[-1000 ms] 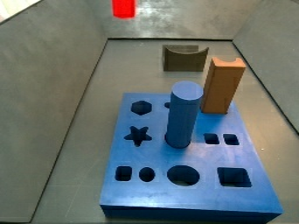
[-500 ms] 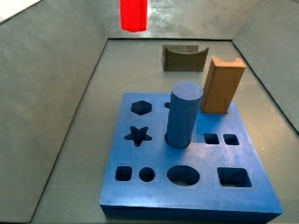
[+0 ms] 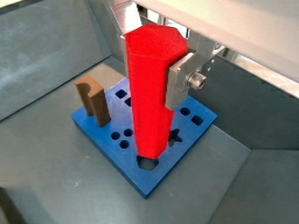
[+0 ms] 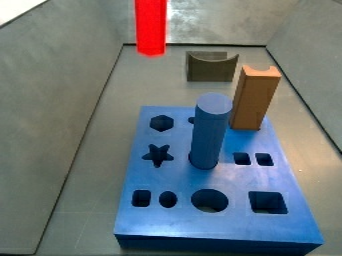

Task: Pick up the hexagon object. Move up. Move to above the board. Insert the hexagon object.
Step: Insert the hexagon object.

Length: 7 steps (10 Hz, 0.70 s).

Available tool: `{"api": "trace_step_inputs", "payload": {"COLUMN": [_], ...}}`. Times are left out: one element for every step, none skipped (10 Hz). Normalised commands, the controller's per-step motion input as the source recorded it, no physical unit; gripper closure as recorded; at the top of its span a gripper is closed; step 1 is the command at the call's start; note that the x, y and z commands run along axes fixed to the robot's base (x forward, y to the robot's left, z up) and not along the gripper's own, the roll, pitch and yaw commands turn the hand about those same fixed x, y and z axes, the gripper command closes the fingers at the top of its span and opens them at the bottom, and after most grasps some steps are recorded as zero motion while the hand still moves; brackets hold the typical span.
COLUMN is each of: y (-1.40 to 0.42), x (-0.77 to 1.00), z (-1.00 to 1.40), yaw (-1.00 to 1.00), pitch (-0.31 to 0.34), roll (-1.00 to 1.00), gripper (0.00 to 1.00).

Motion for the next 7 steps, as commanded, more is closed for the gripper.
{"api": "trace_step_inputs", "payload": {"y": [-0.09,0.0,0.0,0.0,0.0,-0.08,-0.2], "x": [0.09,0.0,-0.04,-0.09,-0.11,0.0,0.02], "z": [-1.0,-1.0,-1.0,-1.0,-1.0,-1.0,-0.93], "yaw": [0.0,0.01,0.14,0.19,0.22,0.15,0.11], "pitch": [0.0,0.0,-0.014,-0.033,-0.029,-0.034,-0.154], "roll": [0.02,0.02,0.04,0.07,0.06,0.04,0.01], "gripper": [1.0,1.0,1.0,1.0,1.0,1.0,1.0]}}
